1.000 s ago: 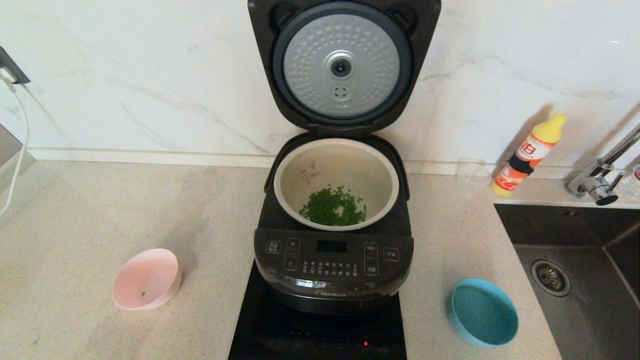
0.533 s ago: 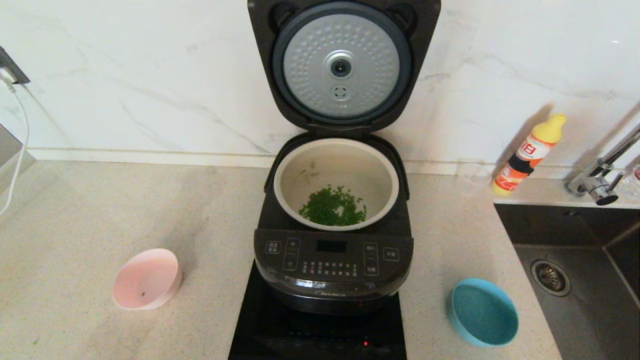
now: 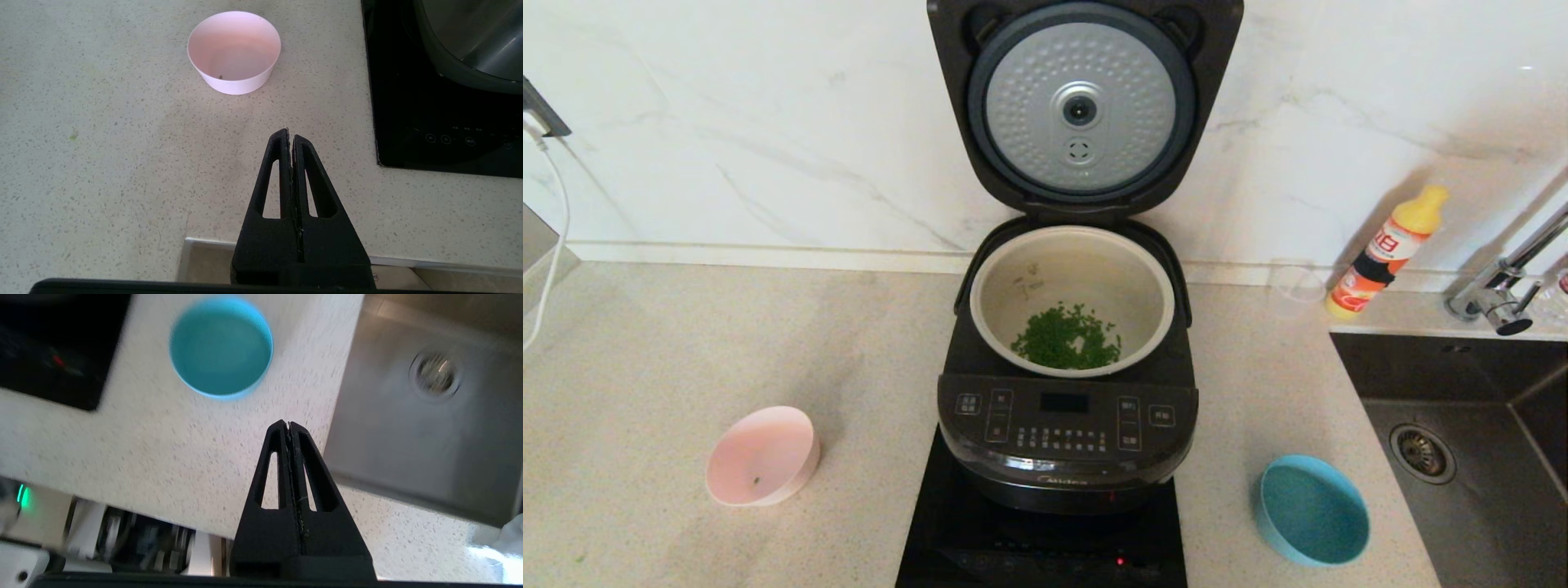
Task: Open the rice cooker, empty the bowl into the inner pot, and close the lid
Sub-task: Pick up the bowl on the table
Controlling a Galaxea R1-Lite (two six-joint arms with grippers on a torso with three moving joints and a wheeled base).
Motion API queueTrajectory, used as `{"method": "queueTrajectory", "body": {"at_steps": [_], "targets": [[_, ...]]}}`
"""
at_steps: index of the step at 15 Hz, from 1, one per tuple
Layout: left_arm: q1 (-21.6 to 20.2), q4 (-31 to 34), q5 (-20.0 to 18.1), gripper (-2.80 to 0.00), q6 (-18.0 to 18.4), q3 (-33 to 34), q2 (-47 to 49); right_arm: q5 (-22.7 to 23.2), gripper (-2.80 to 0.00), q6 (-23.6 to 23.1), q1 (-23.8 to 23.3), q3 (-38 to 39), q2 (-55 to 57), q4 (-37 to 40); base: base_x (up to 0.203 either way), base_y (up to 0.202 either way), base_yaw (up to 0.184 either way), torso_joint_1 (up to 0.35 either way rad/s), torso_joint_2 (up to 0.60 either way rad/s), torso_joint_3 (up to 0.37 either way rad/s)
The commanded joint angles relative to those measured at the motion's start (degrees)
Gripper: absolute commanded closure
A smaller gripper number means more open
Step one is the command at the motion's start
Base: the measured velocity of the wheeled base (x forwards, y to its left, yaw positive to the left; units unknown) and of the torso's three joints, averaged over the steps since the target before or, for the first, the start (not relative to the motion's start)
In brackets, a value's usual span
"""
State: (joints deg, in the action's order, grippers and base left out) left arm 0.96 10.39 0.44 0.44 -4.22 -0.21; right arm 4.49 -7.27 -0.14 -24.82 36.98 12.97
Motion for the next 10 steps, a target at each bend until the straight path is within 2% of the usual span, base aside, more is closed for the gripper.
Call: {"method": "queueTrajectory", "body": {"at_steps": [1, 4, 5, 10], "targets": [[0.0, 0.0, 0.0, 0.0, 0.0, 0.0, 0.1, 0.1, 0.0, -0.6, 0.3, -5.8, 21.8, 0.3, 0.0, 0.0, 0.0, 0.0, 0.0, 0.0], [0.0, 0.1, 0.0, 0.0, 0.0, 0.0, 0.1, -0.9, 0.0, 0.5, 2.8, -13.2, 37.8, 0.5, 0.0, 0.0, 0.0, 0.0, 0.0, 0.0], [0.0, 0.1, 0.0, 0.0, 0.0, 0.0, 0.1, -1.4, -2.8, 1.4, 4.2, -14.8, 41.8, 0.4, 0.0, 0.0, 0.0, 0.0, 0.0, 0.0], [0.0, 0.1, 0.0, 0.0, 0.0, 0.0, 0.1, -5.5, -2.8, 7.1, 8.0, -16.1, 55.6, -7.0, 0.0, 0.0, 0.0, 0.0, 0.0, 0.0]]}}
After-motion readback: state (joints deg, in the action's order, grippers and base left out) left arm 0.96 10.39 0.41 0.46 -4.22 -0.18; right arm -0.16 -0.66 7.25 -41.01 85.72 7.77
